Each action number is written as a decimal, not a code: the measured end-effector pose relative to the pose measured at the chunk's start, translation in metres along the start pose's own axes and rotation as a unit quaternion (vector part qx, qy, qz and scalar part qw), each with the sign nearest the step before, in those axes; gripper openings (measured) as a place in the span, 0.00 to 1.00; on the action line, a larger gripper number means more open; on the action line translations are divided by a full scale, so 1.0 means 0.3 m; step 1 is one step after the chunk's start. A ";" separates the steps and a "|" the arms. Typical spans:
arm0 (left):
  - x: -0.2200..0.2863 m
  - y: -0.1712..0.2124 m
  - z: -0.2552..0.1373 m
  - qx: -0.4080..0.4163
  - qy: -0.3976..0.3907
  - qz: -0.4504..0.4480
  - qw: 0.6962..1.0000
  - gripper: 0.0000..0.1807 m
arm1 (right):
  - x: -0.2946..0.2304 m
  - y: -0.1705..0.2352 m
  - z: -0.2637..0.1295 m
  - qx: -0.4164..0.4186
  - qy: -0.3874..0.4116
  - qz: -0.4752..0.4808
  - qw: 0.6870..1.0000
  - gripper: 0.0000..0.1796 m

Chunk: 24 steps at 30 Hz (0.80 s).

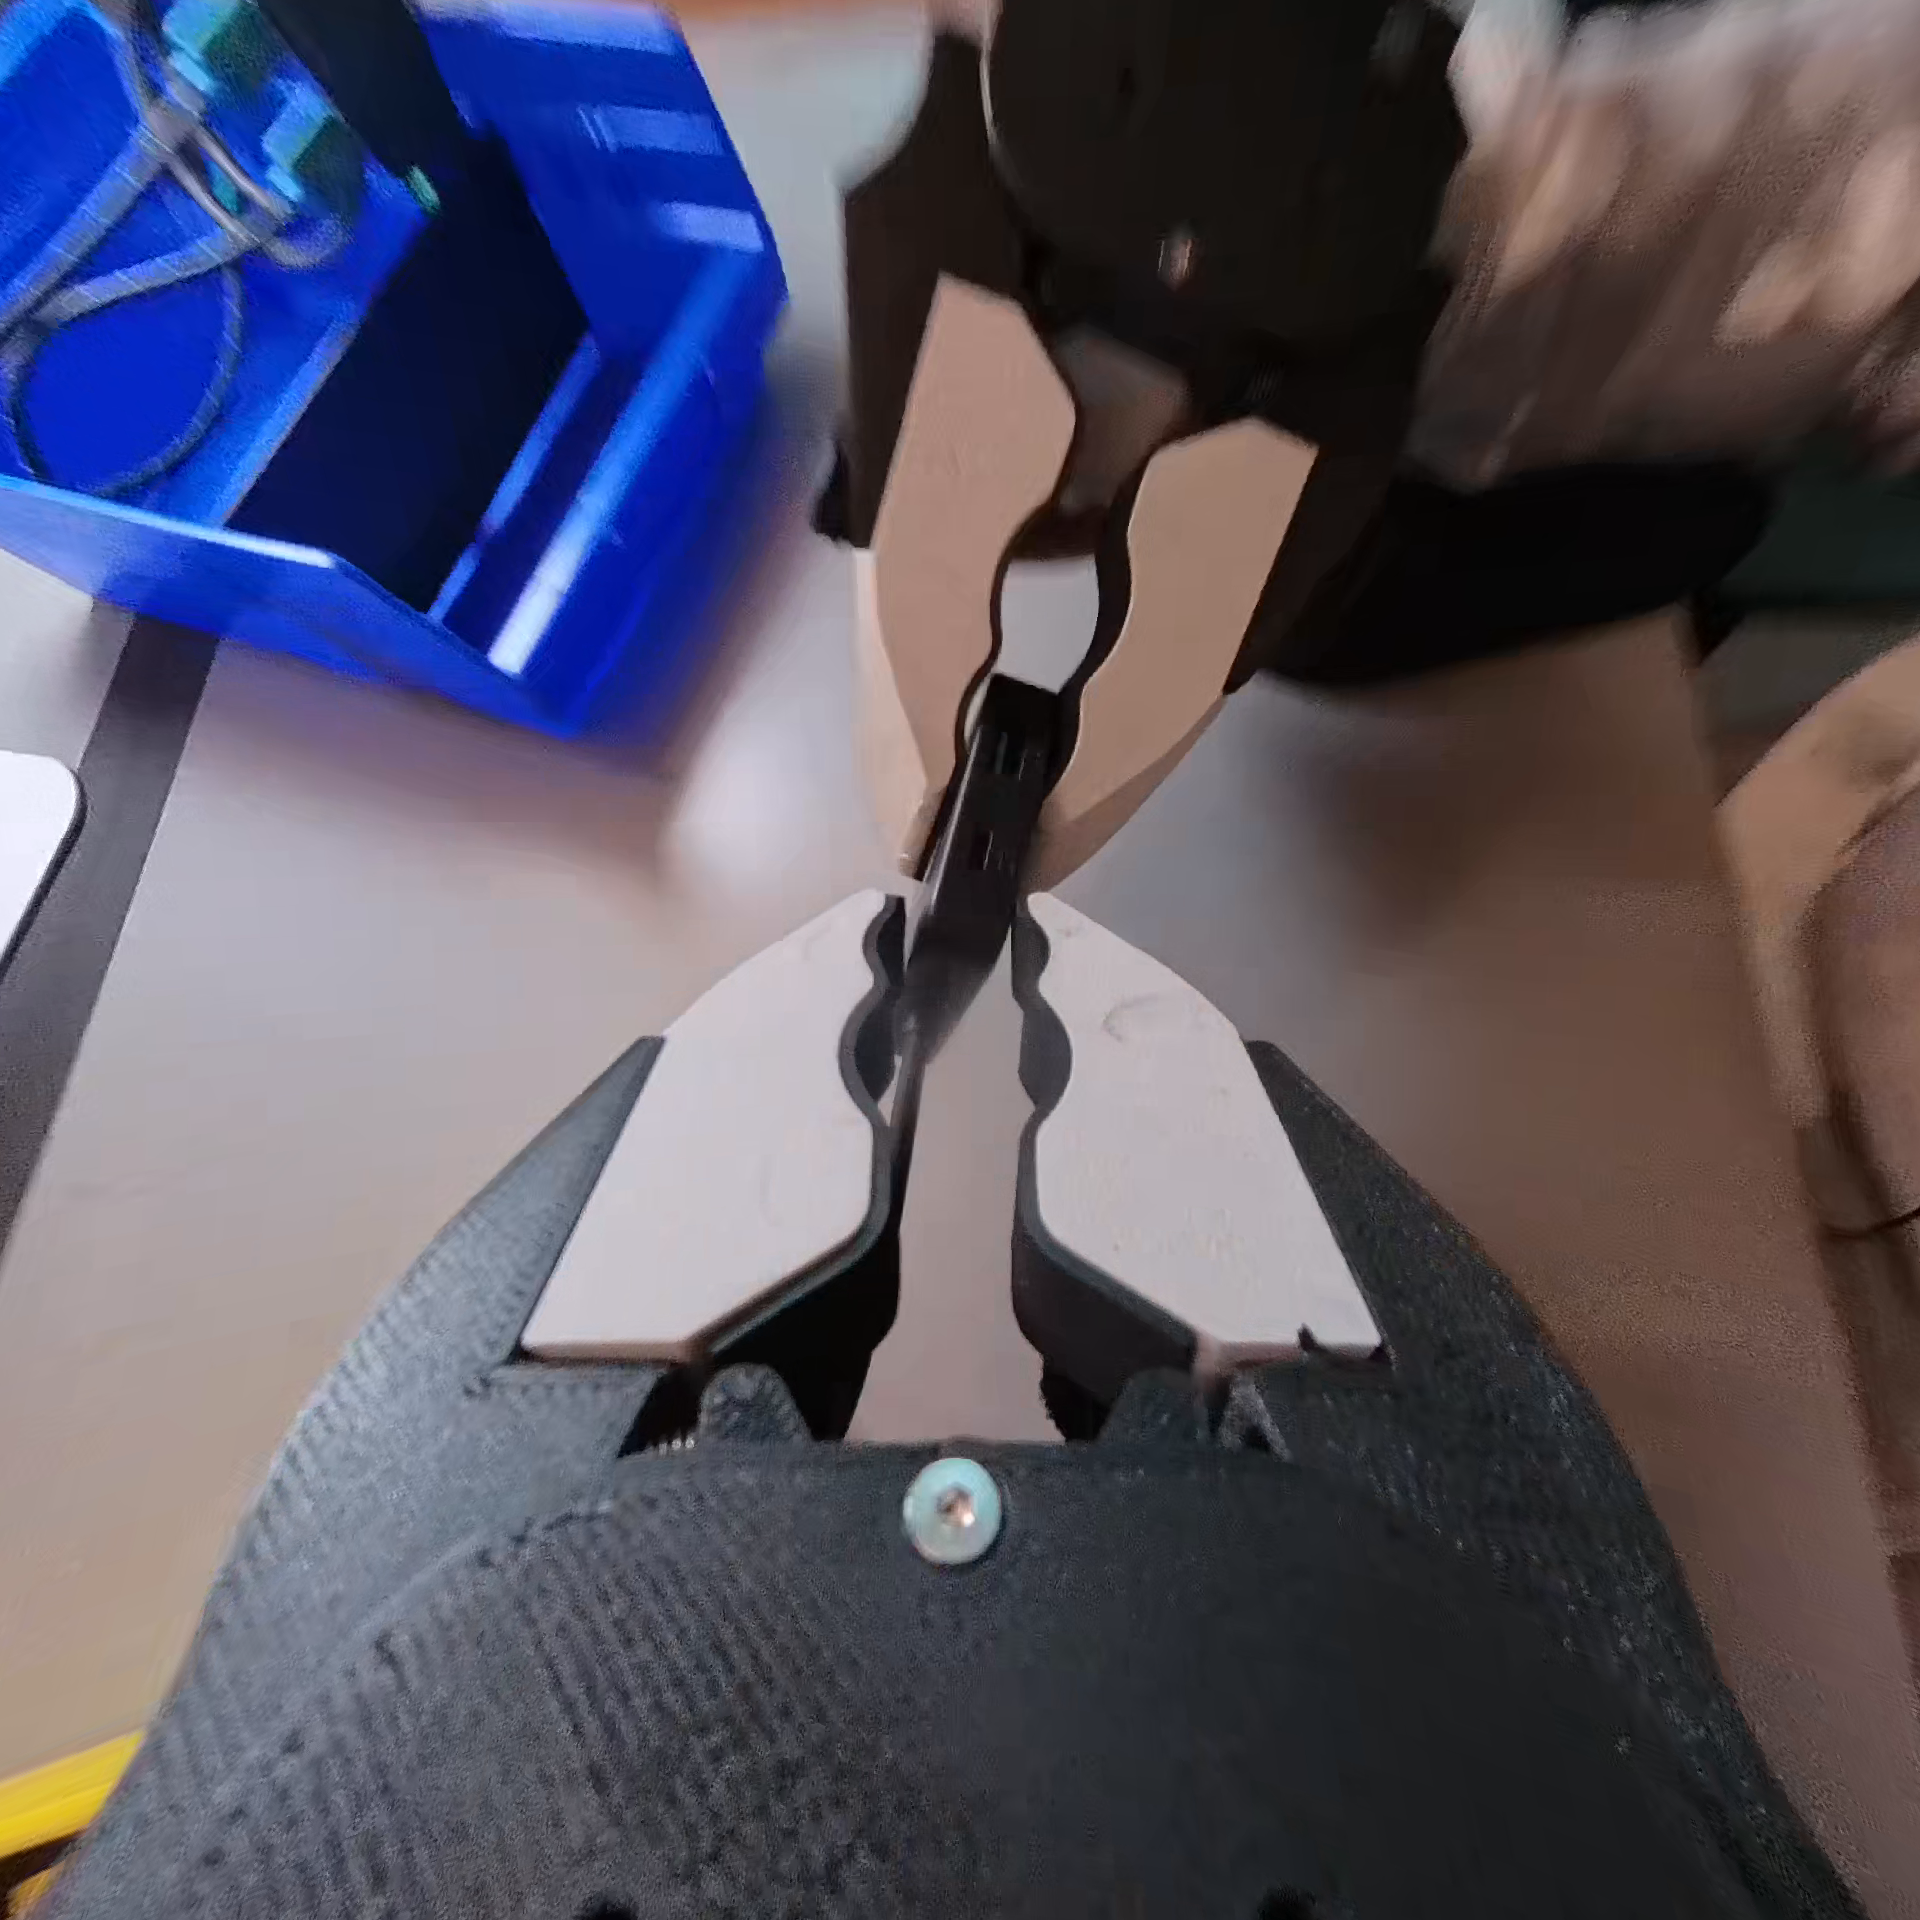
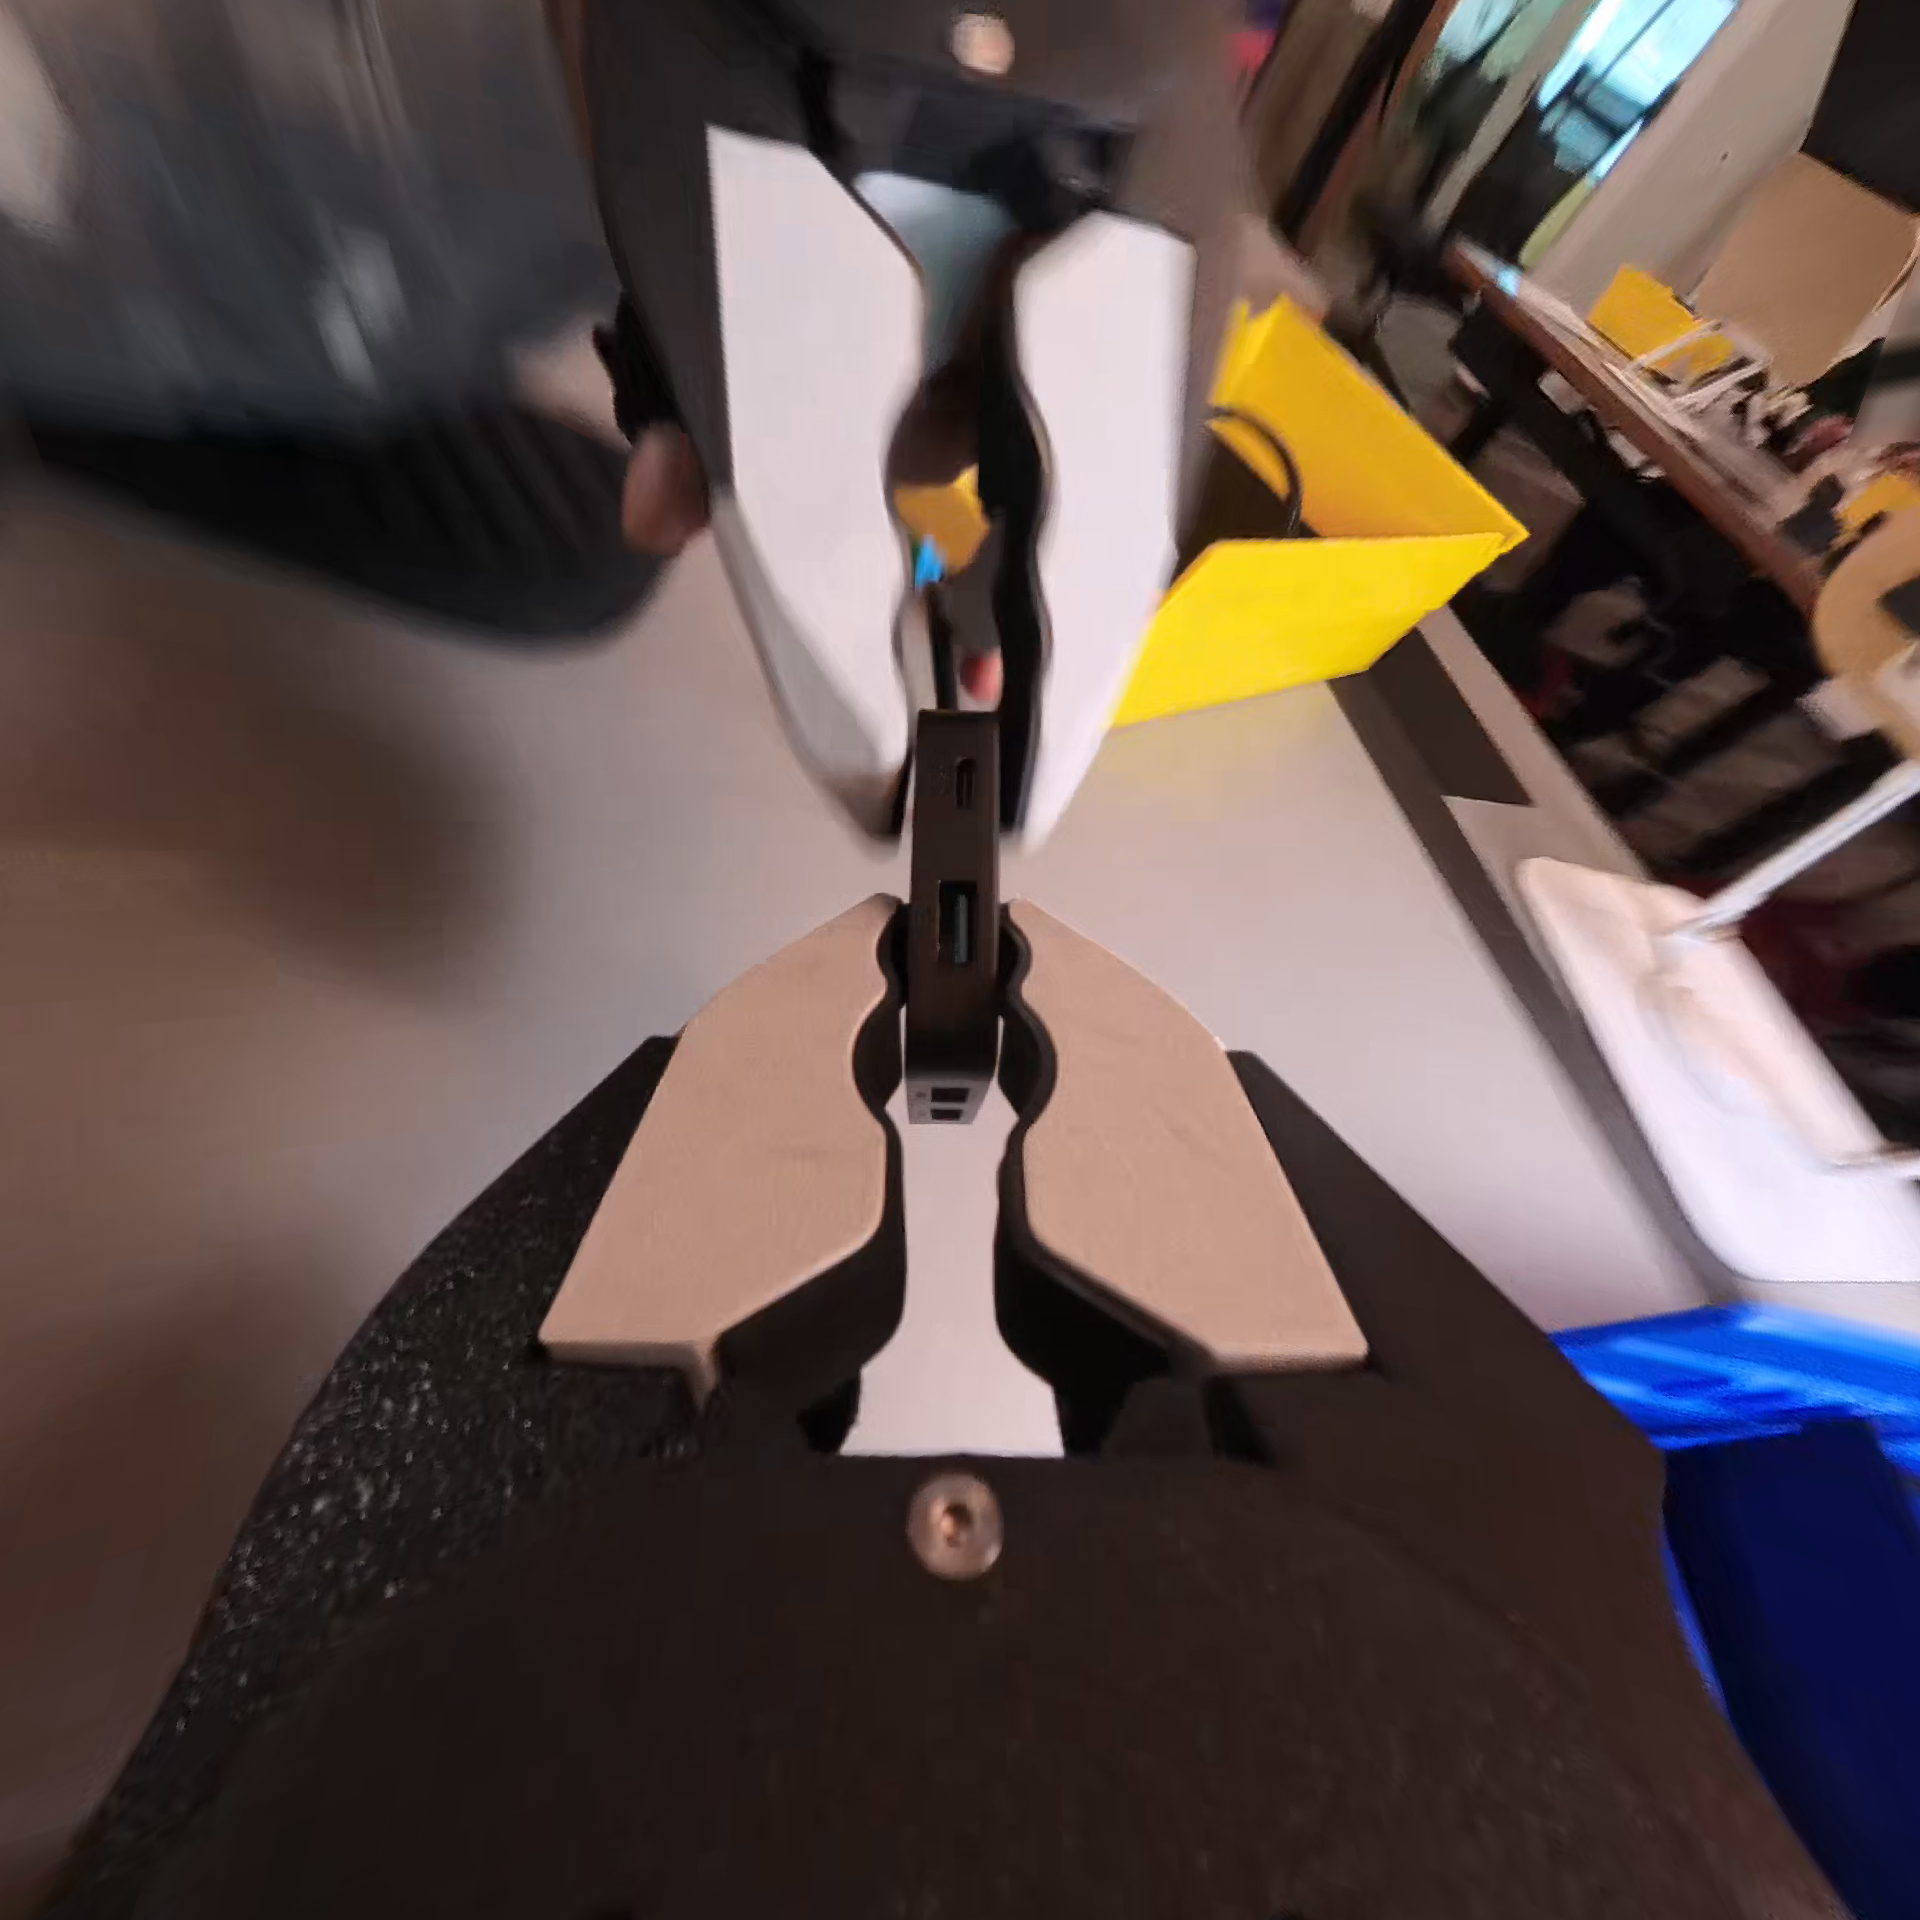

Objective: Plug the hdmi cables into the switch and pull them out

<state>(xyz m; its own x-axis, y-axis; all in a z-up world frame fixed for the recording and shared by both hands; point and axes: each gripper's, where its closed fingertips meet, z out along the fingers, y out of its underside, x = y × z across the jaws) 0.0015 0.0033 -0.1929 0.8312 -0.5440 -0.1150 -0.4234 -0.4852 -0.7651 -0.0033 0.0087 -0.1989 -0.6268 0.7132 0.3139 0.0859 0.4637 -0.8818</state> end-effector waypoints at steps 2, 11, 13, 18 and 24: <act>-0.047 -0.065 -0.094 0.104 -0.009 -0.049 0.993 0.16 | 0.049 -0.021 -0.038 0.072 -0.002 0.084 0.994 0.07; -0.189 -0.098 -0.350 0.356 -0.022 -0.151 0.922 0.17 | 0.265 -0.155 -0.278 0.435 0.007 0.331 0.837 0.07; -0.153 -0.113 -0.283 0.358 0.025 -0.166 0.919 0.17 | 0.262 -0.170 -0.289 0.472 -0.010 0.353 0.808 0.08; -0.049 -0.178 -0.090 0.357 0.100 -0.194 0.908 0.22 | 0.204 -0.196 -0.220 0.493 -0.070 0.396 0.771 0.08; -0.045 -0.158 -0.106 0.346 0.097 -0.170 0.918 0.09 | 0.105 -0.192 -0.096 0.391 -0.116 0.363 0.838 0.08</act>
<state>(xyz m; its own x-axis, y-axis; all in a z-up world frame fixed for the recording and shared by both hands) -0.0012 0.0119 -0.1350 0.7644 -0.5864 0.2679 0.2344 -0.1342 -0.9628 -0.0058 0.0195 -0.1282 -0.7712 0.4942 -0.4012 0.0325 -0.5989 -0.8002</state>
